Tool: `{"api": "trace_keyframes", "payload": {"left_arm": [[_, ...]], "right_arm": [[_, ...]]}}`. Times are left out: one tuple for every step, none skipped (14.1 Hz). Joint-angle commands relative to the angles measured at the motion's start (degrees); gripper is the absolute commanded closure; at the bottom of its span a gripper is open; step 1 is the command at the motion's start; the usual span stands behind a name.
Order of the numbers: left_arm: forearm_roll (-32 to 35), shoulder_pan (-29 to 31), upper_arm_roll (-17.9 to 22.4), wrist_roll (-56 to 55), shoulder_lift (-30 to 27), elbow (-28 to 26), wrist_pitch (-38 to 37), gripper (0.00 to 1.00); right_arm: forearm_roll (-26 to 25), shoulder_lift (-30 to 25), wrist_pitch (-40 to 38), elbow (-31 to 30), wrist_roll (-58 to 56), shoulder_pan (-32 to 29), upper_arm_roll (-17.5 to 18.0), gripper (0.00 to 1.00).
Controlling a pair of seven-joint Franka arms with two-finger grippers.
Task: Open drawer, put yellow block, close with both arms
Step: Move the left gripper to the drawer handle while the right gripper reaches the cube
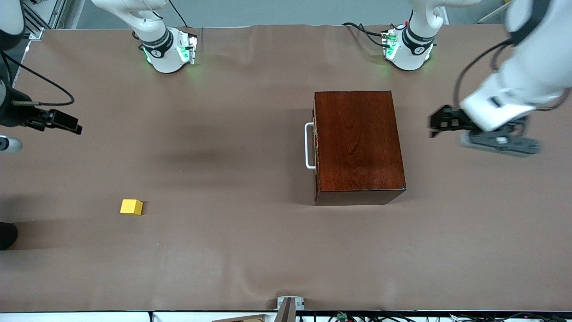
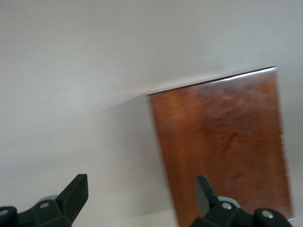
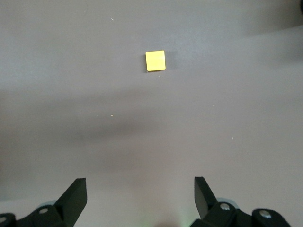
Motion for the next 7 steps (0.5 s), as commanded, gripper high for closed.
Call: {"api": "trace_keyframes", "payload": {"left_arm": [[0.2,-9.3,-0.5,-11.0,2.1,3.2,-0.6,0.00],[0.3,-12.8,-0.5,-15.4,3.5,3.8,-0.5,0.00],[0.3,-16.4,-0.5,-20.7,5.3,5.5,-0.6,0.00],[0.4,-20.3,-0.3,-26.5,7.8,7.5,-0.5,0.00],[0.5,-24.1,0.0,-32.1,10.4,9.6,-0.4,0.00],[0.6,-27.6,0.4,-36.2,12.9,10.7,-0.1,0.00],[0.7,-30.3,1.0,-39.0,14.7,11.2,0.9,0.00]], "right_arm": [[-0.1,1.5,0.7,0.2,-0.8,-0.9,0.4,0.00],[-0.2,1.8,0.9,0.2,-0.8,-1.2,0.4,0.00],[-0.3,2.5,1.9,0.2,-0.9,-1.8,0.5,0.00],[-0.3,3.6,3.5,0.2,-1.0,-2.1,0.5,0.00],[-0.4,4.8,5.0,0.2,-1.0,-2.2,0.5,0.00],[-0.4,5.8,6.5,0.2,-1.0,-2.3,0.5,0.00],[-0.4,7.1,7.8,0.2,-1.0,-2.4,0.5,0.00]]}}
